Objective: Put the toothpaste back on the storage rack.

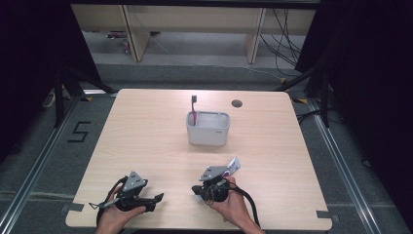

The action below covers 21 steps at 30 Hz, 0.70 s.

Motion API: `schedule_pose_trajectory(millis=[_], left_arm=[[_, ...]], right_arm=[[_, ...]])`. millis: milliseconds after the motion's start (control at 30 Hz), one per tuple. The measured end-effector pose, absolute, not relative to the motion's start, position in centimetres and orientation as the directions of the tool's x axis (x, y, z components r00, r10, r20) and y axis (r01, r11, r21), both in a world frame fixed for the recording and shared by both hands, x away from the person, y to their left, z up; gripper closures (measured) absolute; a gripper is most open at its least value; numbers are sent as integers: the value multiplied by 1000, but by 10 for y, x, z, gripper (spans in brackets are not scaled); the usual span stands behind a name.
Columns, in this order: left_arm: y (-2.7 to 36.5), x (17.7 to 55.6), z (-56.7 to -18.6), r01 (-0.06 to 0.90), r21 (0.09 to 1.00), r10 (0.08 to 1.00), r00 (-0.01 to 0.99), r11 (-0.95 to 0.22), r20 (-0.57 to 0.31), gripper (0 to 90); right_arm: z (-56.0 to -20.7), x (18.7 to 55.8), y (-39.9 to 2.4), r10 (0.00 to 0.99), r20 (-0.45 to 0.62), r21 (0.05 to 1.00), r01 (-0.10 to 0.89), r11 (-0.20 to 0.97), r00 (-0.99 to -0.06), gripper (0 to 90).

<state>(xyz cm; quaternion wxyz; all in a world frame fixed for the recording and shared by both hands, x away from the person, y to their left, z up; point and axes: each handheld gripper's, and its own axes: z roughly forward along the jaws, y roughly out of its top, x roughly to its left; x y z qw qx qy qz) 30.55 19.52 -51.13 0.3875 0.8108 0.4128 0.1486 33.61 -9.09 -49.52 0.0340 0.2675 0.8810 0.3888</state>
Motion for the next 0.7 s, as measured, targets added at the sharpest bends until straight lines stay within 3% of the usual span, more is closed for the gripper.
schedule_pose_trajectory(millis=[700], left_arm=[[195, 305, -511, 554, 752, 784, 615, -357, -81, 210]], right_arm=[[-497, 292, -126, 467, 91, 628, 415, 658, -880, 900]])
